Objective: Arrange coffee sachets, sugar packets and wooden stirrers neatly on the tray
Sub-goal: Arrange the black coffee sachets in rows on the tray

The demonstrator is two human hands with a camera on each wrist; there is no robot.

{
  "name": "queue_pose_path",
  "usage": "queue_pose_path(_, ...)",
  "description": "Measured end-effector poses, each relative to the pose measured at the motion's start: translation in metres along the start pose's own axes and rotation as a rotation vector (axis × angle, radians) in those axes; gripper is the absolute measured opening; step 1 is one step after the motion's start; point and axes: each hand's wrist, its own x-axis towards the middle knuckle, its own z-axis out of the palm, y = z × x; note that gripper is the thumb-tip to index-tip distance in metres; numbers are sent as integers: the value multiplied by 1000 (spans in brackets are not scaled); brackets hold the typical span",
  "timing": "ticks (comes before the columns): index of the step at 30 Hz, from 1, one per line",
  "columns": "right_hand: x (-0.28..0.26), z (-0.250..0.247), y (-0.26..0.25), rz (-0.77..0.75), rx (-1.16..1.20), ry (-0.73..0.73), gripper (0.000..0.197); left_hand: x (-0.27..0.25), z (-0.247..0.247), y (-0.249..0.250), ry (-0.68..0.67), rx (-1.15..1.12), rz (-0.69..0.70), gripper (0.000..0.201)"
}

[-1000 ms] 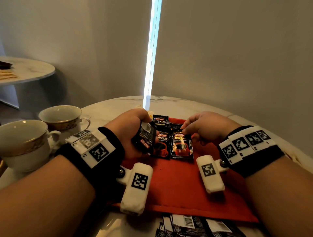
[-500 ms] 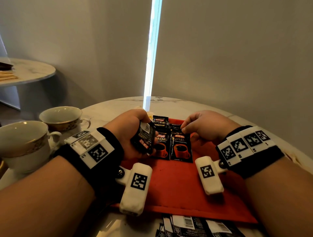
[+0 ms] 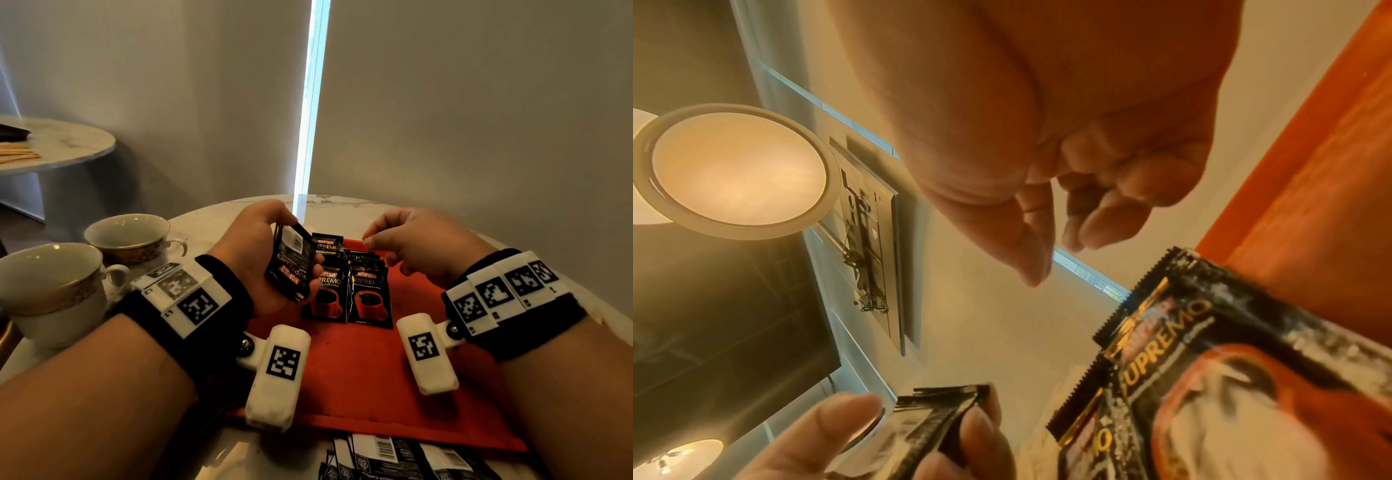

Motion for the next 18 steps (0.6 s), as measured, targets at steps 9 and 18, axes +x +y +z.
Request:
queue_pose_path(9, -12, 4, -11, -244, 397, -262, 21, 2, 0, 3, -31, -27, 198, 38)
queue_pose_path(18, -12, 8, -10, -318, 373, -327, 43, 6, -2, 3, -42, -26, 253, 27)
